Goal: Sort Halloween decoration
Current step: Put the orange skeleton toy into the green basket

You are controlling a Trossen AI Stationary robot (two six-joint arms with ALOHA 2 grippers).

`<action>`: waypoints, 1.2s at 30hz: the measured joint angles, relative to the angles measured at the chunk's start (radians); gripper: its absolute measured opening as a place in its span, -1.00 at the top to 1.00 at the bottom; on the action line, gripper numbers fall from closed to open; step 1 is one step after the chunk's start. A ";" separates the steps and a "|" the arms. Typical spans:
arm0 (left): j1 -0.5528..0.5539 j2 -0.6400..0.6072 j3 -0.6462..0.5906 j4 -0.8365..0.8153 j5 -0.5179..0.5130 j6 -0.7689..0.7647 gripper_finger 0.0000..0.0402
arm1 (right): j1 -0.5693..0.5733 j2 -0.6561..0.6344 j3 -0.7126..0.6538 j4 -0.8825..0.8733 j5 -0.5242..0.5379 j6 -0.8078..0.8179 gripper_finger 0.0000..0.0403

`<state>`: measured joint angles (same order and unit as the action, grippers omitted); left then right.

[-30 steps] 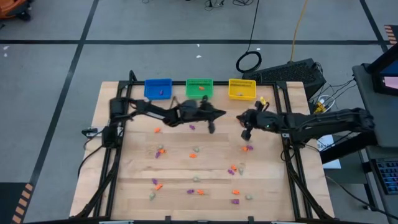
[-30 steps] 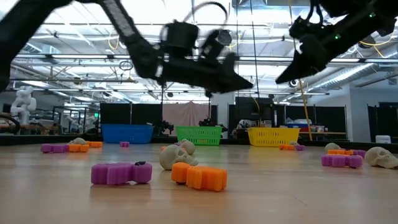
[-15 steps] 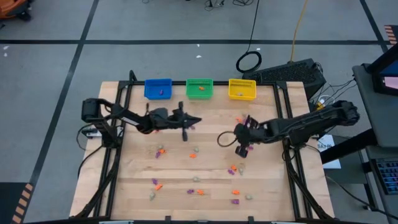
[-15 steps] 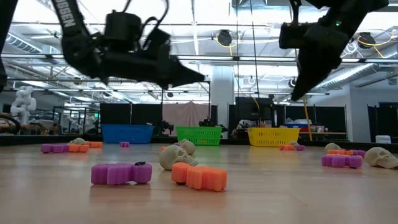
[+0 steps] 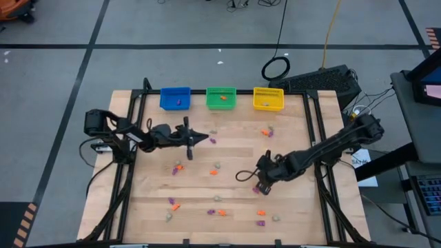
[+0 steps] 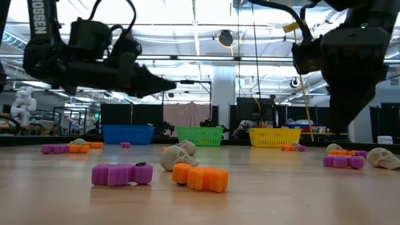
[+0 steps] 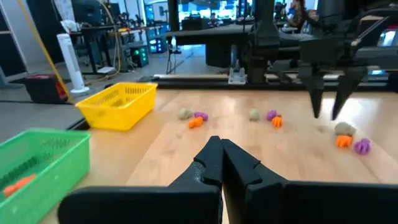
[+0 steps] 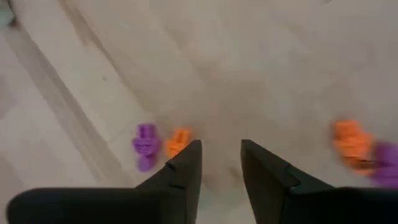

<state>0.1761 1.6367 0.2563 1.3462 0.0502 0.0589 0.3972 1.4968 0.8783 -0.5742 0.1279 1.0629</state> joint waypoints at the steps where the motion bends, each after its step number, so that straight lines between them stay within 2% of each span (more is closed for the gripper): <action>1: 0.001 0.000 -0.014 0.009 0.000 0.000 1.00 | 0.007 0.015 0.000 0.016 0.000 0.017 0.46; 7: 0.000 0.000 -0.067 0.011 -0.021 -0.001 1.00 | 0.031 0.076 0.000 0.082 0.000 0.098 0.35; 21: 0.000 0.000 -0.078 0.008 -0.036 -0.001 1.00 | 0.050 0.183 0.005 0.146 -0.028 0.123 0.35; 24: 0.000 0.001 -0.082 -0.009 -0.049 -0.005 1.00 | 0.048 0.184 0.005 0.137 -0.030 0.106 0.41; 28: 0.001 0.001 -0.119 0.007 -0.112 -0.036 1.00 | 0.048 0.182 0.004 0.124 -0.028 0.059 0.60; 32: 0.000 0.001 -0.188 0.112 -0.141 -0.053 1.00 | 0.035 0.183 0.007 0.117 -0.032 0.001 0.79; 36: 0.000 0.002 -0.253 0.220 -0.159 -0.055 1.00 | 0.020 0.189 0.067 0.050 -0.043 -0.082 0.87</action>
<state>0.1761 1.6385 0.0031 1.5662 -0.1090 0.0041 0.4172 1.6862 0.9452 -0.5239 0.0850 0.9812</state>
